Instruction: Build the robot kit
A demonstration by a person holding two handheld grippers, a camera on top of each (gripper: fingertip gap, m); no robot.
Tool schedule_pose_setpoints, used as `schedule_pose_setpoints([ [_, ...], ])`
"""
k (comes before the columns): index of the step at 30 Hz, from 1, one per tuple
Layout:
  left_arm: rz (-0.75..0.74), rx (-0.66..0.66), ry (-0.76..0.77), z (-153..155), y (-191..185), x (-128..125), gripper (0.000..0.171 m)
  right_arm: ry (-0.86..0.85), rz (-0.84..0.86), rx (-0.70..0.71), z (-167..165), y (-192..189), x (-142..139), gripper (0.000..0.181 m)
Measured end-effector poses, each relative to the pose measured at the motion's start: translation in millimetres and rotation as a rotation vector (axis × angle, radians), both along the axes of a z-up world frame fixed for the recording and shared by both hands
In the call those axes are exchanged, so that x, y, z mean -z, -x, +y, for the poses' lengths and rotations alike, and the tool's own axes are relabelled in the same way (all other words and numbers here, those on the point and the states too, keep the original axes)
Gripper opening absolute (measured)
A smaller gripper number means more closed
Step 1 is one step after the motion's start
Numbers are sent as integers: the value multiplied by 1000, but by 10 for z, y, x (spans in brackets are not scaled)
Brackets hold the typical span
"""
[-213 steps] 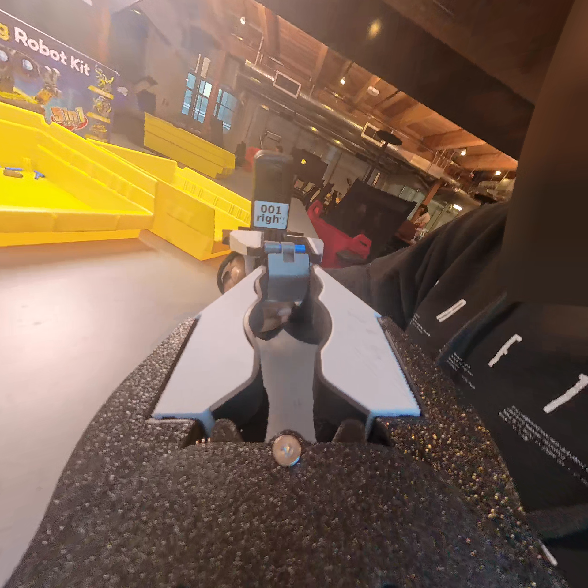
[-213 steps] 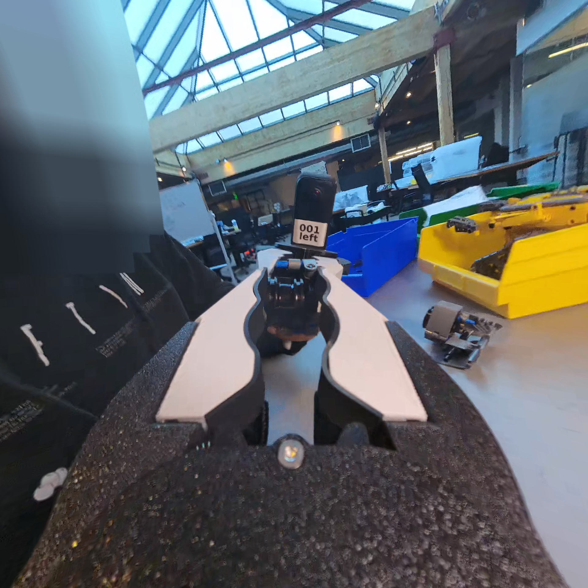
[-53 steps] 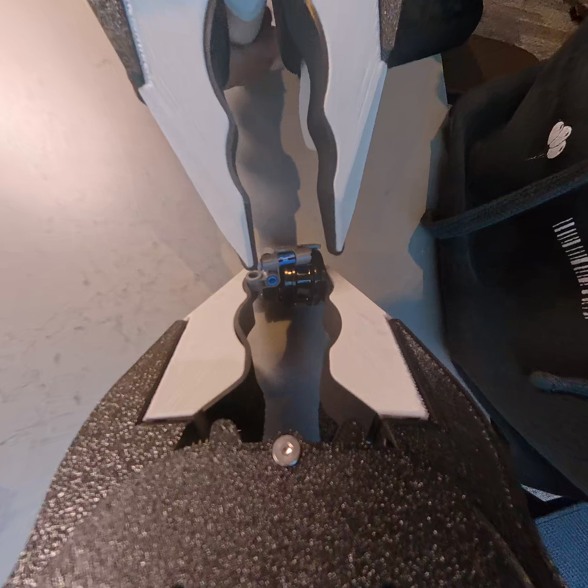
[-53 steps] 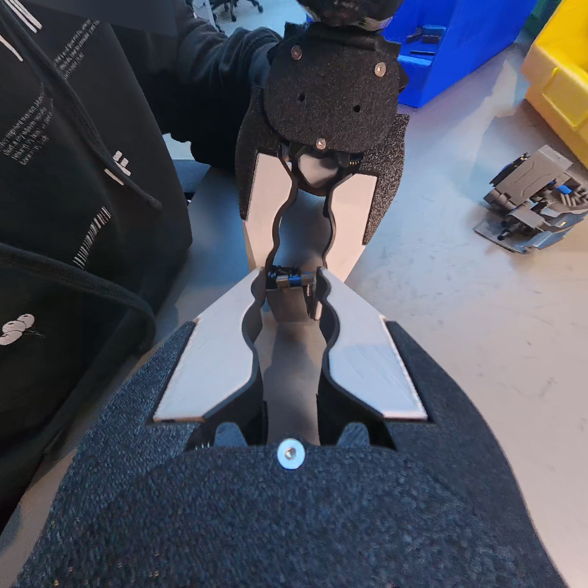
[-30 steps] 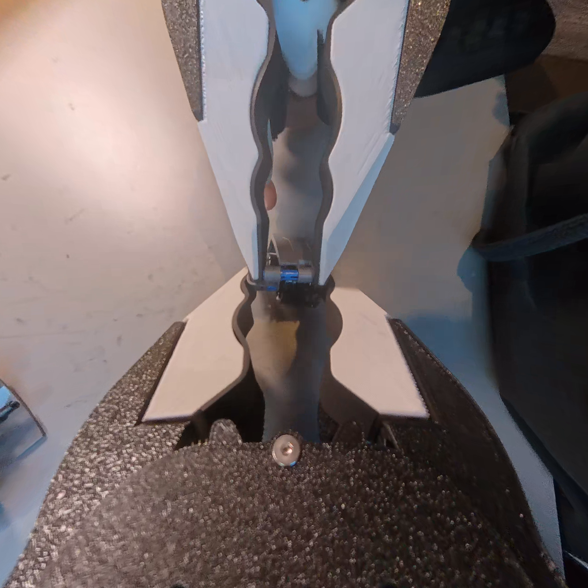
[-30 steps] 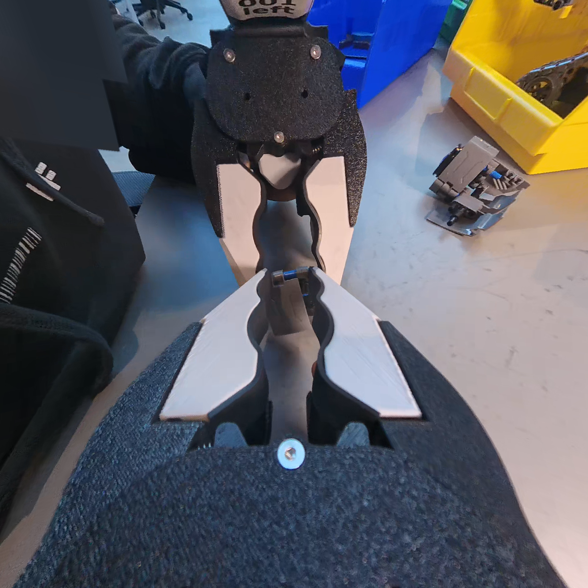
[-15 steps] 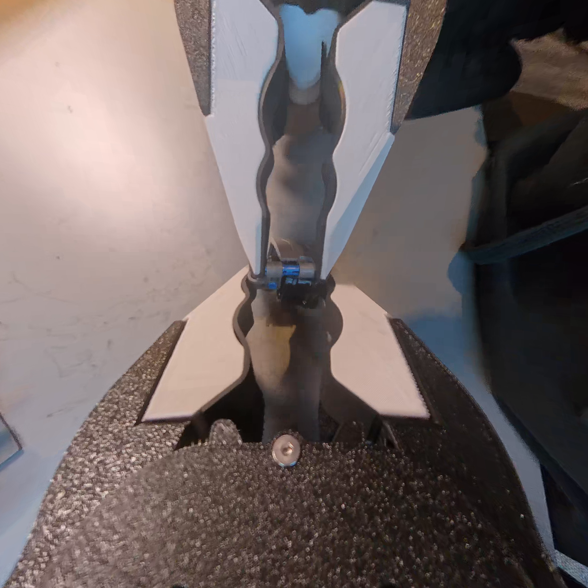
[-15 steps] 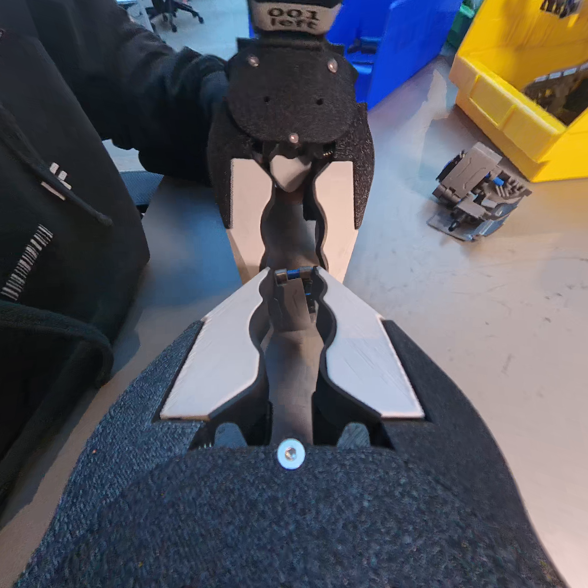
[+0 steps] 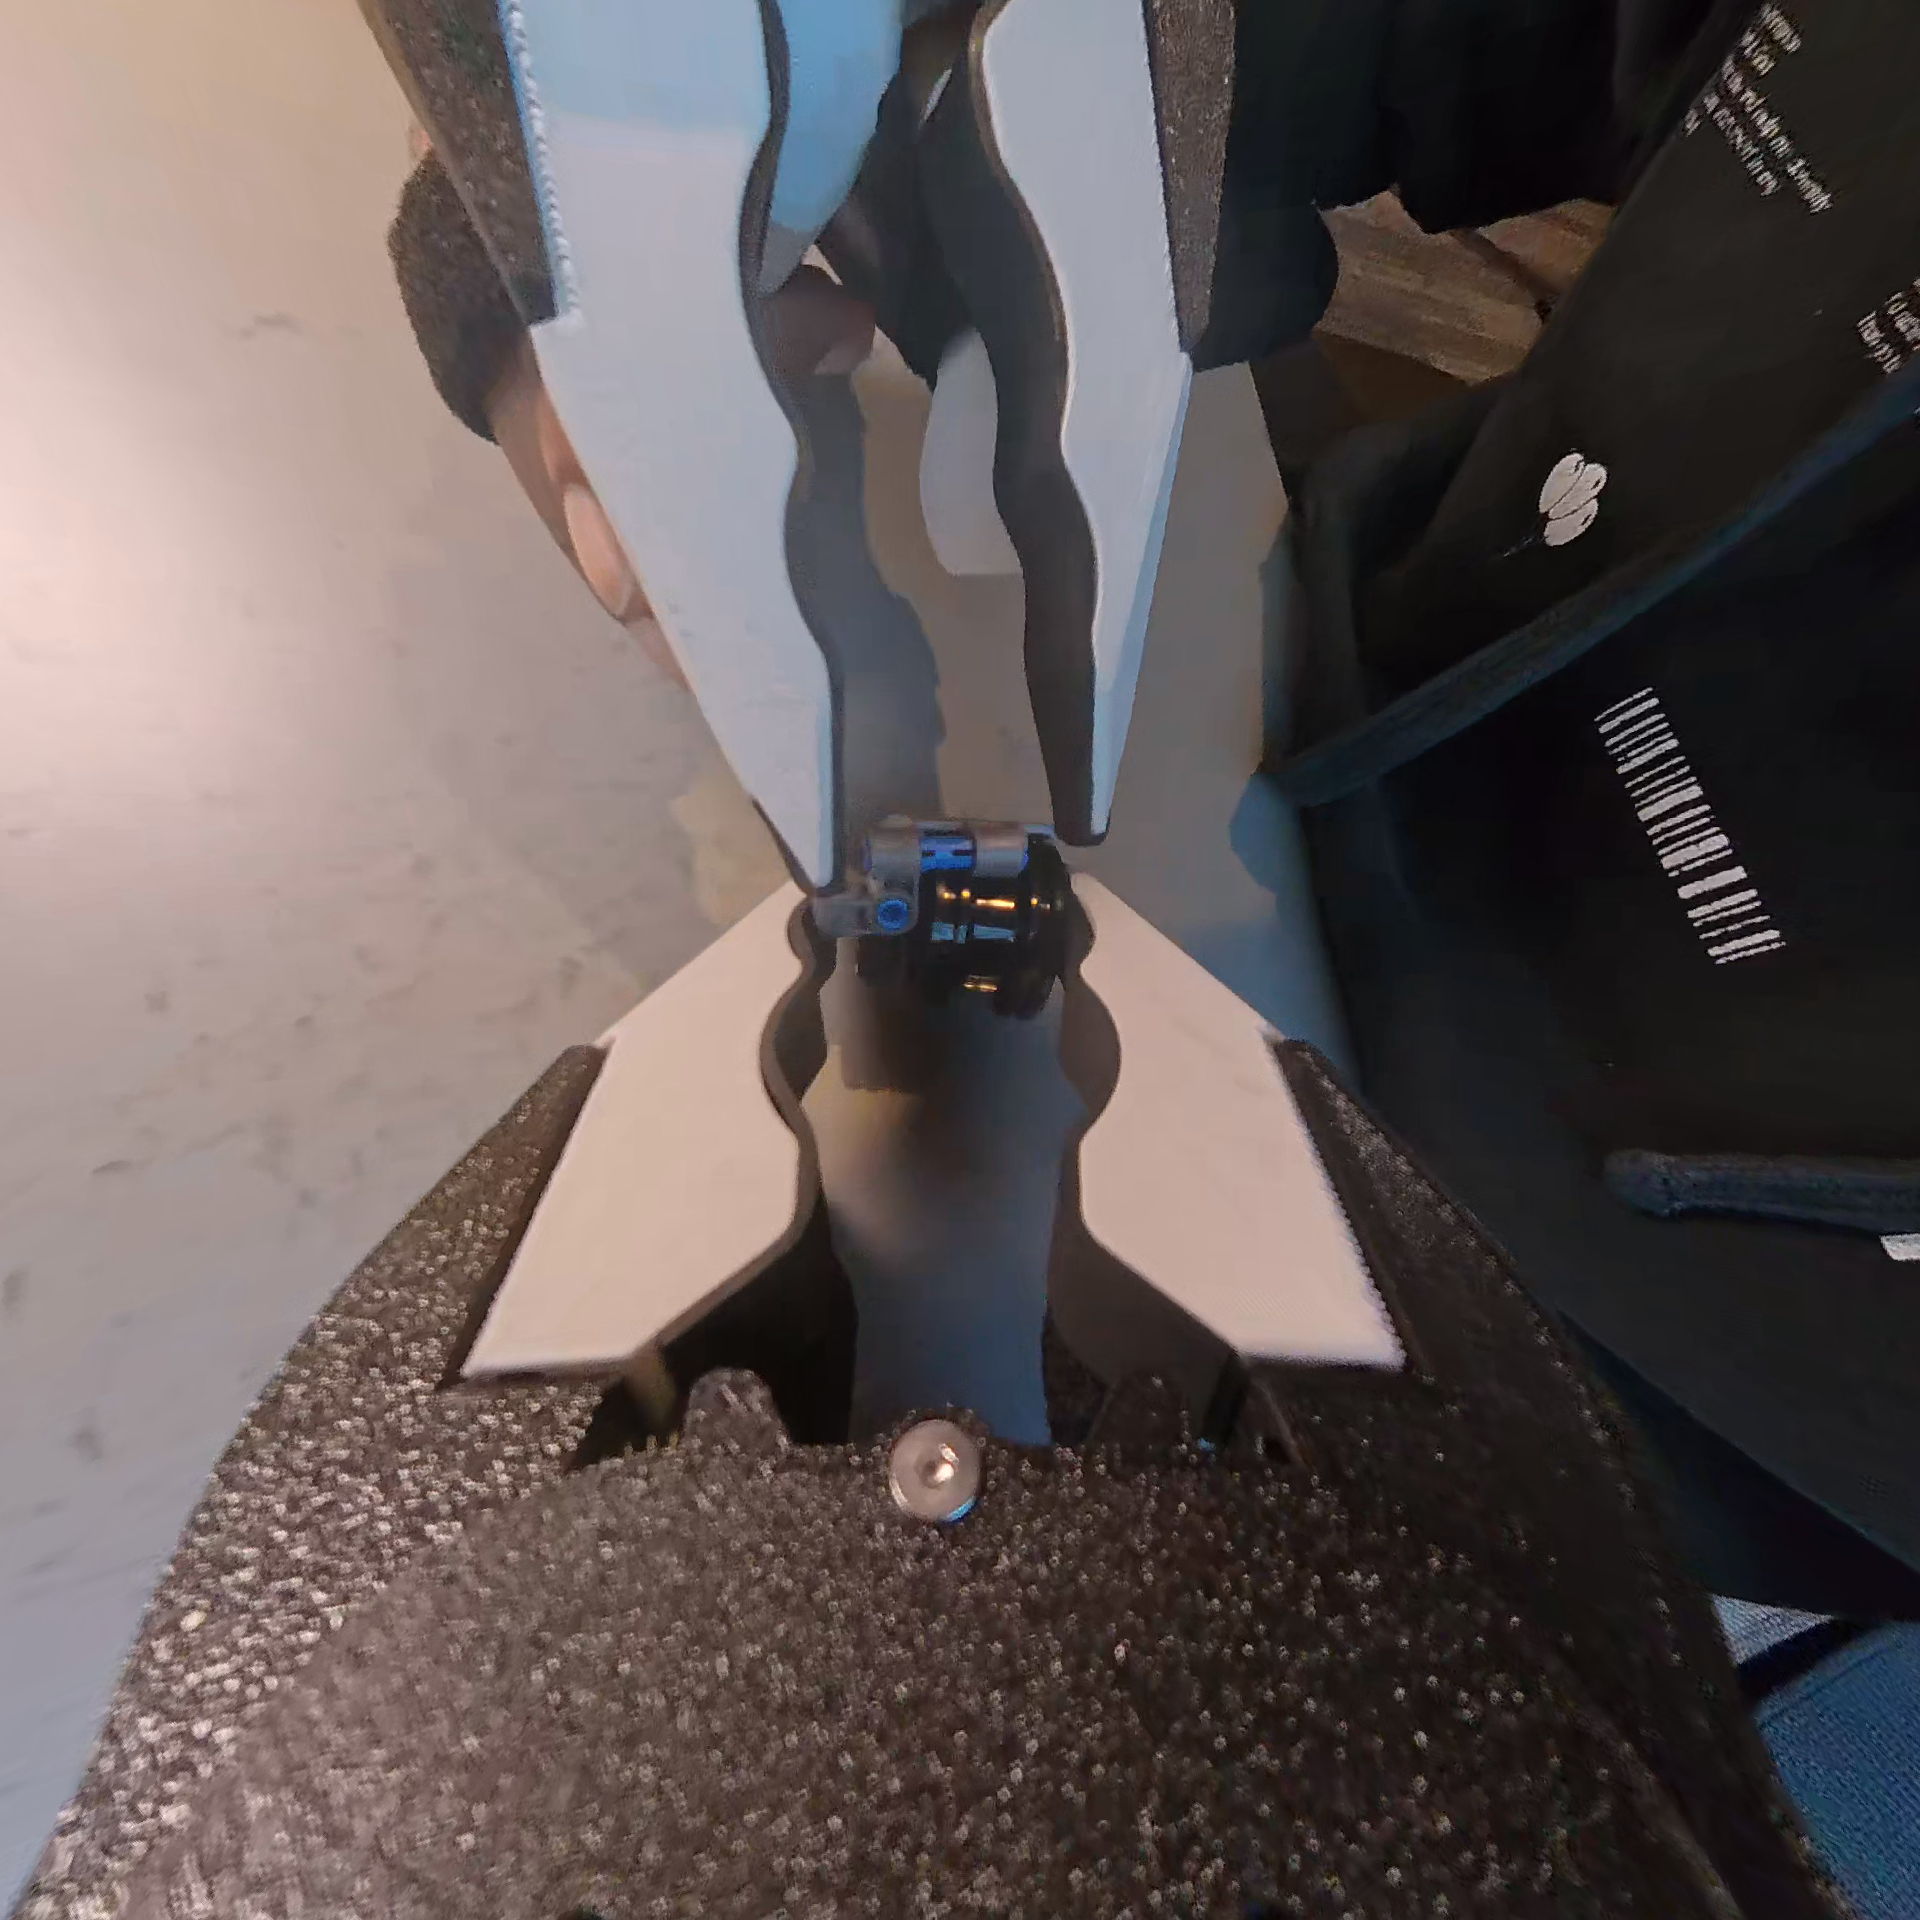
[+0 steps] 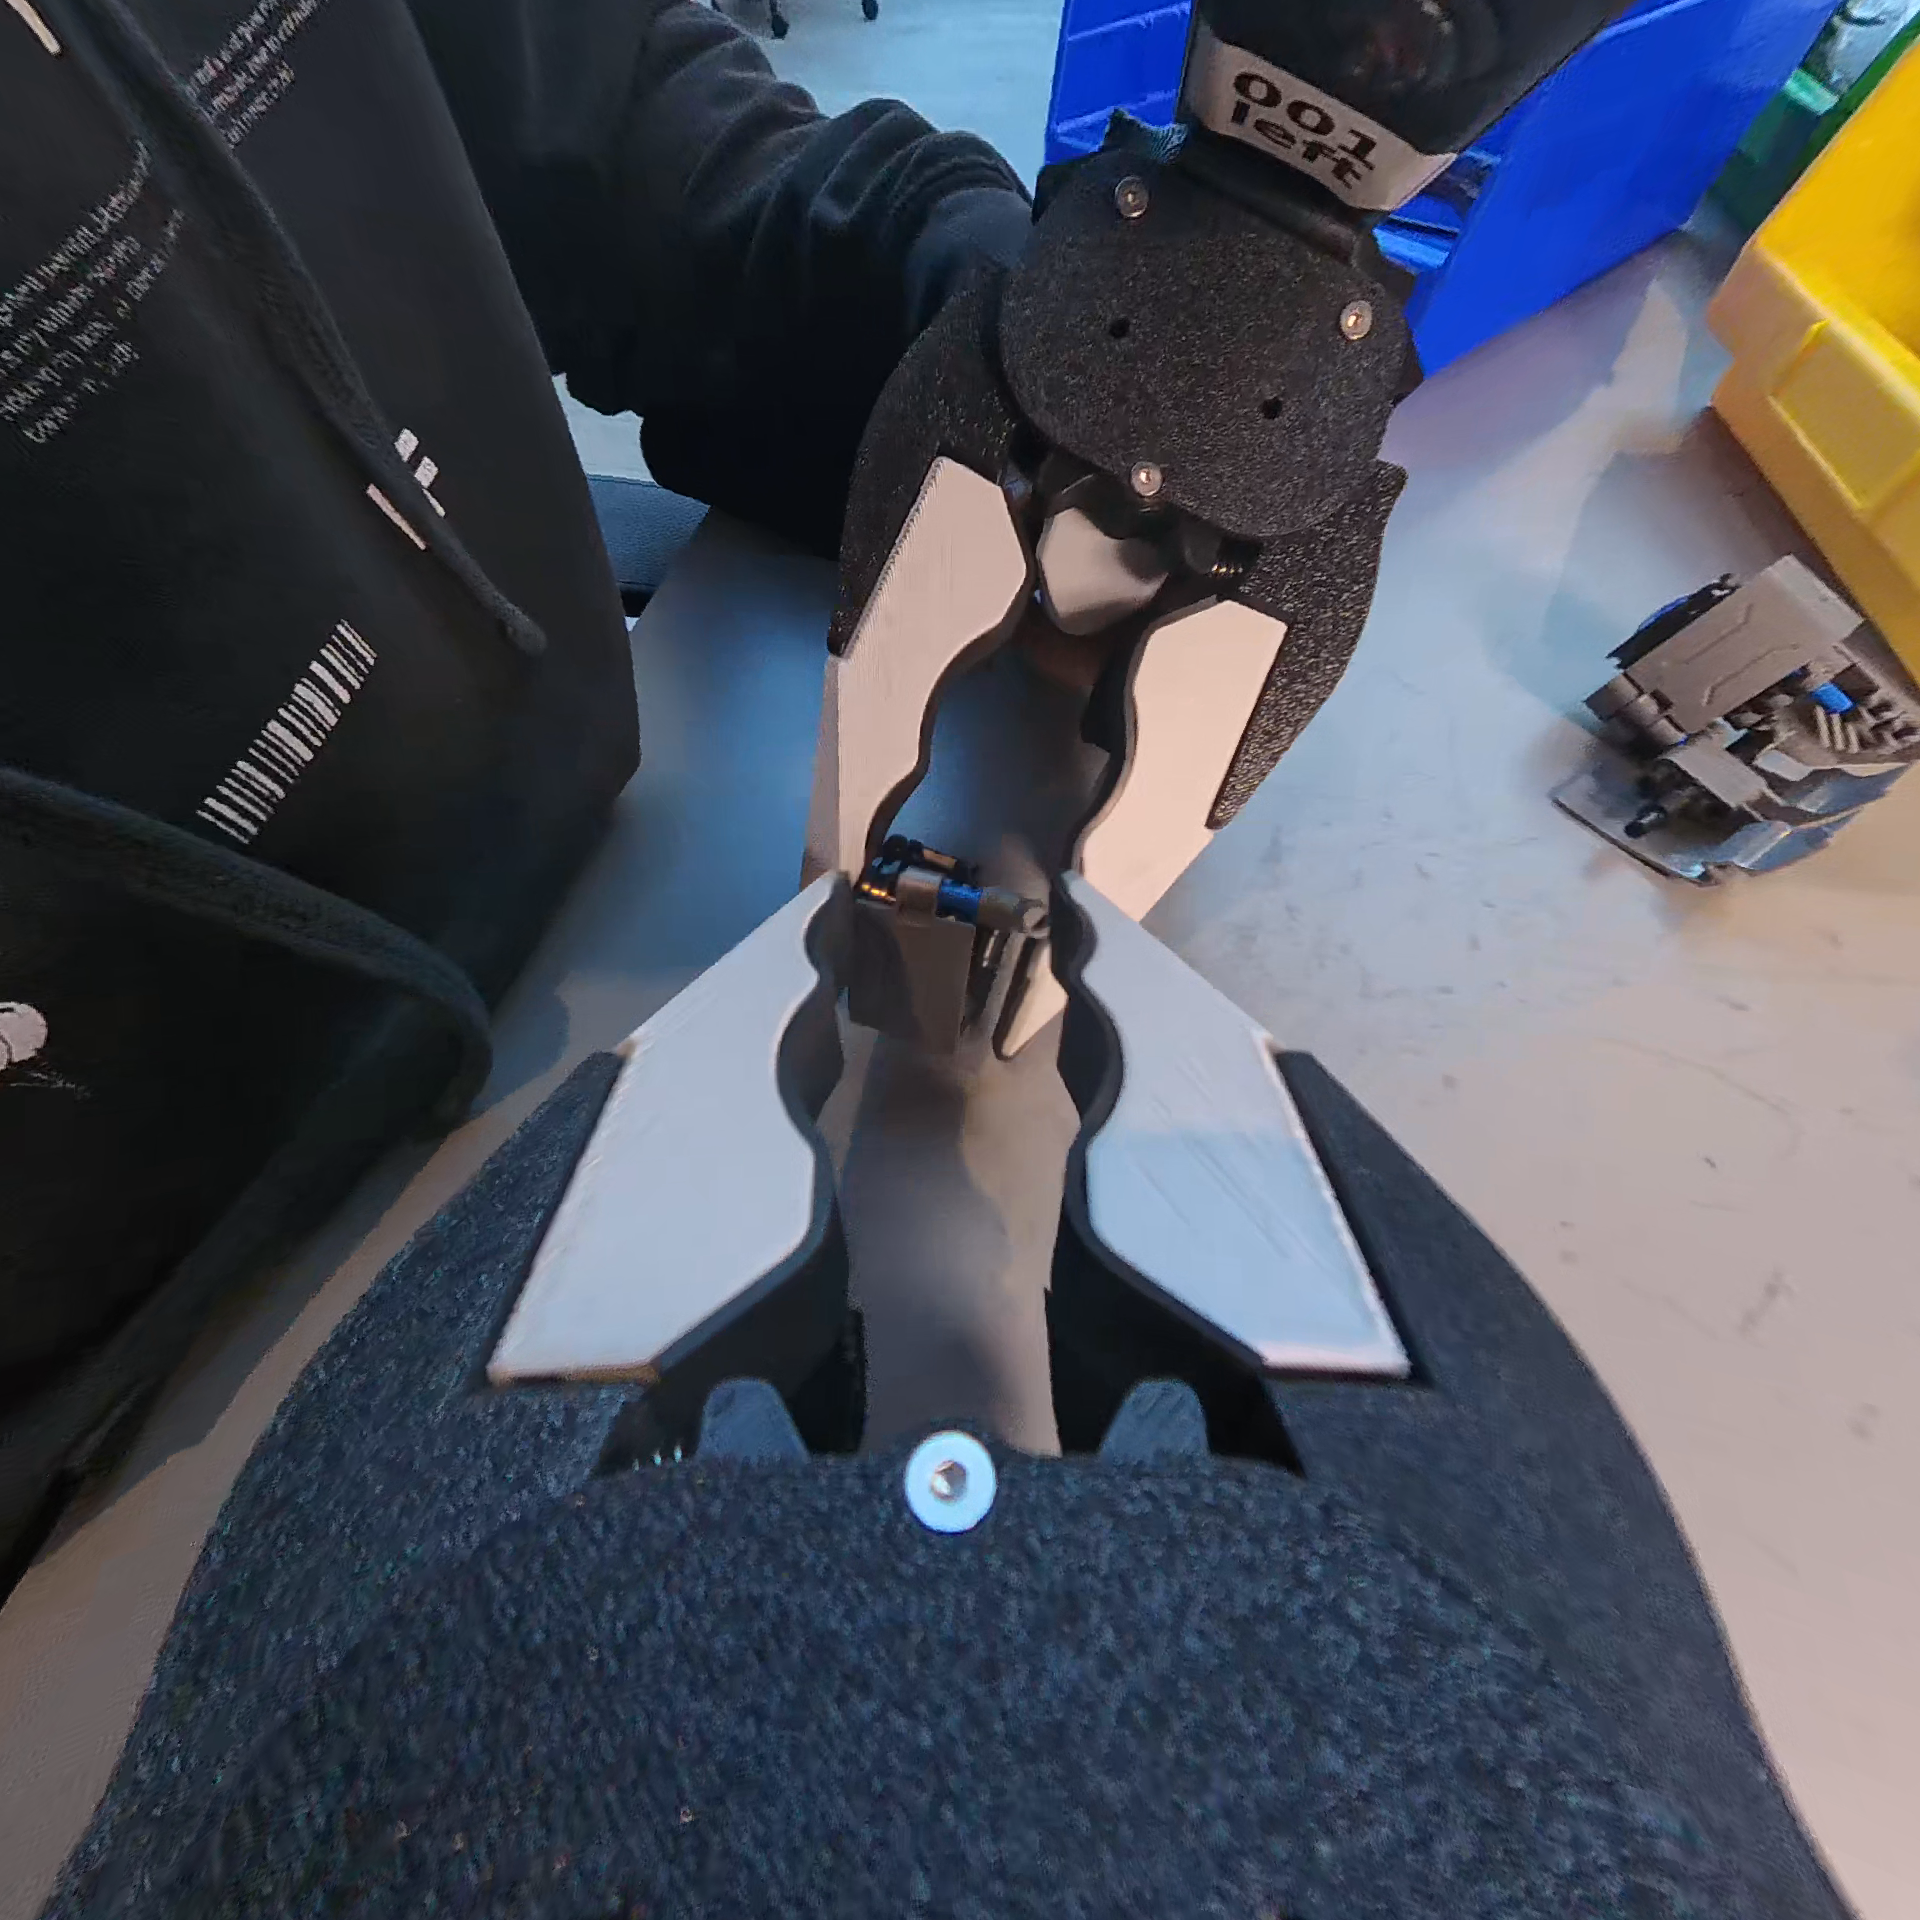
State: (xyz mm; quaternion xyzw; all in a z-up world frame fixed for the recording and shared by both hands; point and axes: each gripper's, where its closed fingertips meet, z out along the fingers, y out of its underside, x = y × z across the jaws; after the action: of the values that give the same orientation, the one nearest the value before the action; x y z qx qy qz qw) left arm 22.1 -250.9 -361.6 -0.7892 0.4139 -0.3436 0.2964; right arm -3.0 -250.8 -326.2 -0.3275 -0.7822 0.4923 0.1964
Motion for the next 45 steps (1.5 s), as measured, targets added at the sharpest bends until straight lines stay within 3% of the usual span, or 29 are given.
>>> schedule_pose_setpoints([
  [2, -4, -3, 0, 3, 0, -2, 41, 13, -37, -21, -7, -42, 33, 47],
  [10, 14, -18, -19, 32, 29, 22, 41, -53, -13, -5, 25, -19, 89, 32],
  [17, -9, -64, -77, 108, 111, -56, 50, 75, -29, 54, 133, 37, -9, 31],
  [19, -25, -90, -100, 150, 156, -107, 48, 111, -22, 81, 192, 58, -51, 31],
  [21, -62, -99, -105, 164, 157, -182, 35, 174, -17, 86, 210, 63, -119, 31],
  [29, -70, -106, -84, 150, 182, -214, 35, 275, -30, 130, 183, 138, -170, 30],
  [39, -280, -204, 22, 255, 221, -449, 35, 696, -112, 205, 322, 257, -360, 28],
  [45, -385, -291, -1, 382, 281, -637, 35, 938, -100, 228, 450, 325, -513, 26],
])
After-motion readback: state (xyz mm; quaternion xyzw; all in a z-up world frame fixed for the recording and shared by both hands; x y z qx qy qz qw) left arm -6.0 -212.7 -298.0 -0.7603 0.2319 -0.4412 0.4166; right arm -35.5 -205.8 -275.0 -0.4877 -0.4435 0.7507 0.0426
